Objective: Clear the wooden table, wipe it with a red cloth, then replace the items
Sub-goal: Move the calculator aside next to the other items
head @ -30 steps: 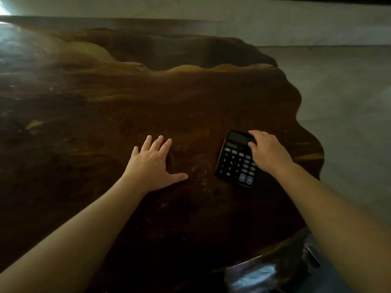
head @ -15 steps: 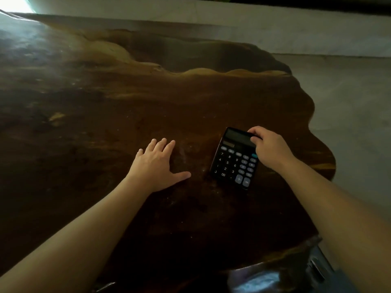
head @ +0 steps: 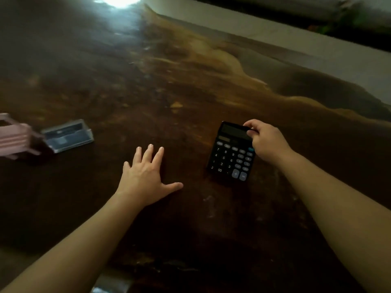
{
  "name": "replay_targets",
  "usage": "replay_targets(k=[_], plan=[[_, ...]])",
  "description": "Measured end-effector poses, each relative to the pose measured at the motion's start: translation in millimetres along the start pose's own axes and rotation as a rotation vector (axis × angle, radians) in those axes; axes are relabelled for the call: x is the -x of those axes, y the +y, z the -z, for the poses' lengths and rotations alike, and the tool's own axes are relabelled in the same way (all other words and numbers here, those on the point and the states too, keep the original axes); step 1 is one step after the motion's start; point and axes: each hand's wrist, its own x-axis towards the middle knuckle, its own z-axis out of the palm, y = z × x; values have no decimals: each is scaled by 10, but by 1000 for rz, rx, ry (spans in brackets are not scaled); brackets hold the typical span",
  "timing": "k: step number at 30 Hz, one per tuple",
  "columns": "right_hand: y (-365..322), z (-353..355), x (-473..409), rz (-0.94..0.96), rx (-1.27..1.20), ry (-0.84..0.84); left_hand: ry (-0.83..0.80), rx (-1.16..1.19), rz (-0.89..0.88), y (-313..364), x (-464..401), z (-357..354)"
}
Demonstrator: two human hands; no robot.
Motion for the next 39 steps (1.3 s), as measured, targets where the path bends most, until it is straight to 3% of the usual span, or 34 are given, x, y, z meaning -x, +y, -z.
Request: replay_targets(k=[9, 19, 39], plan=[[-1416, -1086, -654, 185, 60, -121, -41, 101, 270, -1250, 431, -160], [-2552, -1976, -1135, 337, 155, -208, 34, 110, 418, -1927, 604, -302], [-2579, -2254, -1231, 403, 159, -227, 84, 145, 468, -1945, 485, -152]])
